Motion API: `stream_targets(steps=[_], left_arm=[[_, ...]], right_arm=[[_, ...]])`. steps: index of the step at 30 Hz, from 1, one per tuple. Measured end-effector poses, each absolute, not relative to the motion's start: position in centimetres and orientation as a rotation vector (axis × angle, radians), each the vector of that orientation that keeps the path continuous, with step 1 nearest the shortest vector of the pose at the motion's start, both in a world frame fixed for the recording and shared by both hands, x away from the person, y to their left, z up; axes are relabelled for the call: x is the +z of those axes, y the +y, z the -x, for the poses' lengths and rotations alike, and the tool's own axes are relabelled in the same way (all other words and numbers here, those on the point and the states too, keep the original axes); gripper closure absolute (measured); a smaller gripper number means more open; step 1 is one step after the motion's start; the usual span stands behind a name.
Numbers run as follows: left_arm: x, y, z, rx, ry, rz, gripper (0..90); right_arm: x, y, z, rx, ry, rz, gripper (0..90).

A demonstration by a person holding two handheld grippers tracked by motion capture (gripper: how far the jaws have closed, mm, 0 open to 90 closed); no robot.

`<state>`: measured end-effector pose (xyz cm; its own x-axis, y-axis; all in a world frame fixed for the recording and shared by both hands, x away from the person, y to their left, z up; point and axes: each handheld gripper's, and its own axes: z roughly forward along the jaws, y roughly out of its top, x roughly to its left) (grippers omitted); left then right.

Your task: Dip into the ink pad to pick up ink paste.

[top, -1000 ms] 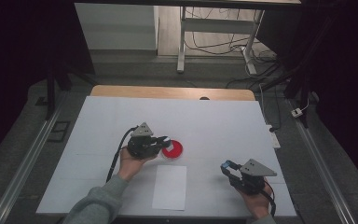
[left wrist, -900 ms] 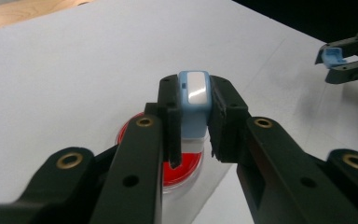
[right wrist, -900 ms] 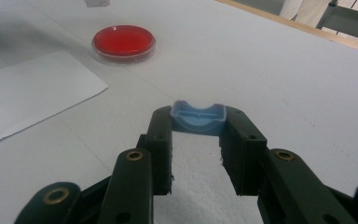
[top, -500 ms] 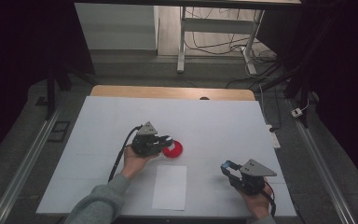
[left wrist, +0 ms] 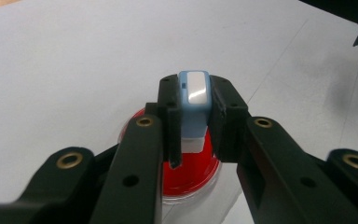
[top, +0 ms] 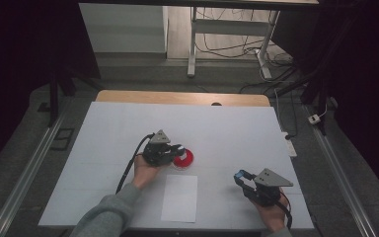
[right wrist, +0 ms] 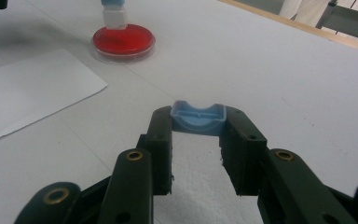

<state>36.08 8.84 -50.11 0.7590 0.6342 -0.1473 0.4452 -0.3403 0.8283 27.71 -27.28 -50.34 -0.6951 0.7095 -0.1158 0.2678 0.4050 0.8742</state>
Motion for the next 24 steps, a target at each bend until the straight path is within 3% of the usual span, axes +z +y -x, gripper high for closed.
stream_targets(steps=[24], left_arm=[[-51.02,8.14,-36.23,0.303,0.807,-2.060,76.0]], right_arm=[[-50.33,-27.26,-27.70,1.218,2.190,-0.830,65.0]])
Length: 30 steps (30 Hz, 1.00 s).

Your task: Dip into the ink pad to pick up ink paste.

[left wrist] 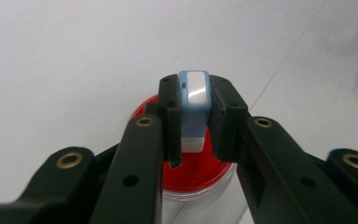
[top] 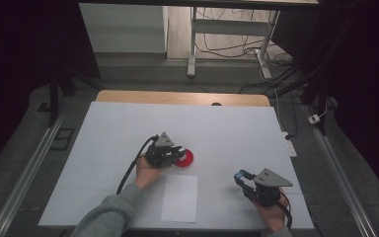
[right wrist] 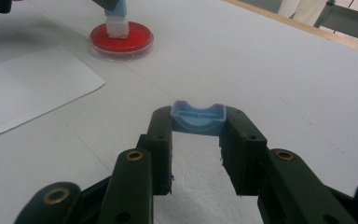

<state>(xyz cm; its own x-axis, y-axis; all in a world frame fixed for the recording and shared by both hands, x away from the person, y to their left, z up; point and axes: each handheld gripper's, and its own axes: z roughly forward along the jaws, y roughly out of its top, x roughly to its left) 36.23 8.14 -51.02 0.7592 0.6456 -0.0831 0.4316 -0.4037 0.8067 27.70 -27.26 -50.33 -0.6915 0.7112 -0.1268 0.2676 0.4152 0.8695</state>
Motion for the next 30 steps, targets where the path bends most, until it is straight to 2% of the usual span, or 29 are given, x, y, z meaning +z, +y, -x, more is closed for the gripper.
stream_targets(steps=[30], left_arm=[[-51.46,7.83,-36.07,0.322,0.794,-2.090,76.5]], right_arm=[[-50.28,-27.19,-27.64,1.223,2.189,-0.829,65.0]])
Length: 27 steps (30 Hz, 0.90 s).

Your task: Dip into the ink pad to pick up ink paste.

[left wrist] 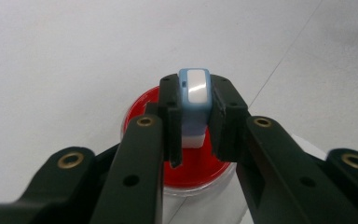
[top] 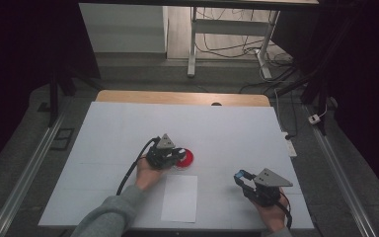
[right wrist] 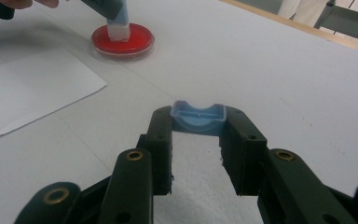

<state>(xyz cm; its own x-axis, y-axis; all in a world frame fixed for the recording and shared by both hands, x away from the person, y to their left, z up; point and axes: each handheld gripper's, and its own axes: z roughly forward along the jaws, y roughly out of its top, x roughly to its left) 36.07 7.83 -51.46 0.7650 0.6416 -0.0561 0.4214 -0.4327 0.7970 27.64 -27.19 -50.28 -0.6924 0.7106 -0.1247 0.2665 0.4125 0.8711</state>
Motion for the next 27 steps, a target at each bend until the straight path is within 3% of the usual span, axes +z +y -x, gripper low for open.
stream_targets(steps=[27], left_arm=[[-49.8,9.5,-36.2,0.316,0.823,-2.025,76.2]], right_arm=[[-50.2,-27.3,-27.6,1.223,2.185,-0.827,65.0]])
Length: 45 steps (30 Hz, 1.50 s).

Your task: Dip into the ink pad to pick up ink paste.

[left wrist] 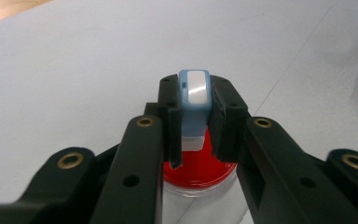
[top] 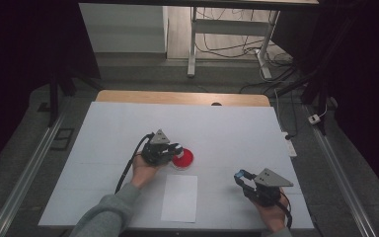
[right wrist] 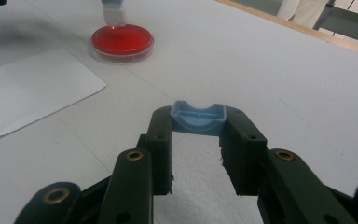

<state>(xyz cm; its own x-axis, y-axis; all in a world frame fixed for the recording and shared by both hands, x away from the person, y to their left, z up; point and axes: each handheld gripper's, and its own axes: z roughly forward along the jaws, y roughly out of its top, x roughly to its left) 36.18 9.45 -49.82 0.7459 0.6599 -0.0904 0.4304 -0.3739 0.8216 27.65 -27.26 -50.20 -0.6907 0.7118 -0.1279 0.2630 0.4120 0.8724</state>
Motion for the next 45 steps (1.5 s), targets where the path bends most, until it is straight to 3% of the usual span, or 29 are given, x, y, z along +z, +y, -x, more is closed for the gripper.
stream_targets(steps=[45], left_arm=[[-50.9,8.7,-36.6,0.314,0.831,-2.120,76.3]], right_arm=[[-50.2,-27.3,-27.7,1.224,2.188,-0.826,65.0]])
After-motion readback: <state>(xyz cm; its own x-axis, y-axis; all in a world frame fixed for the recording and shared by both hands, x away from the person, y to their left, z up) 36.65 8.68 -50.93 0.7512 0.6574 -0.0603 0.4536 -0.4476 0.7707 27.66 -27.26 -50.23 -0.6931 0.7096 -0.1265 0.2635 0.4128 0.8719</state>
